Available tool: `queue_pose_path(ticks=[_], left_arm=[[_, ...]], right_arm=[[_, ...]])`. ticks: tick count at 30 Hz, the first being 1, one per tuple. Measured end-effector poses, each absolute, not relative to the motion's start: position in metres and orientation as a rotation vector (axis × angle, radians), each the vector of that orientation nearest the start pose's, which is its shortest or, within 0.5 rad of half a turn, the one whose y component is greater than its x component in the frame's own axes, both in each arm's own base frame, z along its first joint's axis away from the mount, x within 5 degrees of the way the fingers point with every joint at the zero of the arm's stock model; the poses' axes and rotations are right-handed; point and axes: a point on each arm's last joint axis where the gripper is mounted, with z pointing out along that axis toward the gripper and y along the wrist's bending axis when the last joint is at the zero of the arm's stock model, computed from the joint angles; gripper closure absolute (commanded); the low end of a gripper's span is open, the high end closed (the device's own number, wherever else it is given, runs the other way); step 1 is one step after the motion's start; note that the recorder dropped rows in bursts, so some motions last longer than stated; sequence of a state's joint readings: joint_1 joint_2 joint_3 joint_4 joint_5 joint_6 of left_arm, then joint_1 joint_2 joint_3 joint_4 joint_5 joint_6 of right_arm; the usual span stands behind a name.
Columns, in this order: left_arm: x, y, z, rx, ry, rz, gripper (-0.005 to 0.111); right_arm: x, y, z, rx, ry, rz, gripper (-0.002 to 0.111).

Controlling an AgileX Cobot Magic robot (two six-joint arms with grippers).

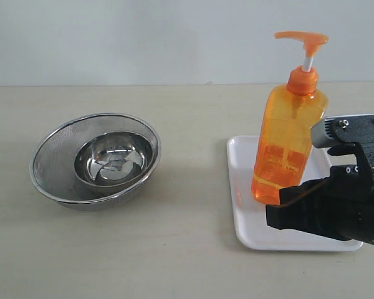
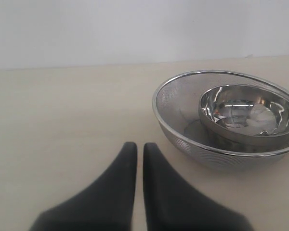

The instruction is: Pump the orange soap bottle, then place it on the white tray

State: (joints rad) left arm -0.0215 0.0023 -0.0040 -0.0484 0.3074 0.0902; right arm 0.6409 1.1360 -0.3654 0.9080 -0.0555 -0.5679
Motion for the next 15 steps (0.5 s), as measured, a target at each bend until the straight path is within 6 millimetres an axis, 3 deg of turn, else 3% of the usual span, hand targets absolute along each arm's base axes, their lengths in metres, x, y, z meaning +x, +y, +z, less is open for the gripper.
queue_pose_path(ticks=[15], left_arm=[[0.0543,-0.0016,0.1864,0.049,1.791,0.012,0.102]], right_arm=[[0.1612,0.1139,0.1999,-0.307,2.23,0.476,0.107]])
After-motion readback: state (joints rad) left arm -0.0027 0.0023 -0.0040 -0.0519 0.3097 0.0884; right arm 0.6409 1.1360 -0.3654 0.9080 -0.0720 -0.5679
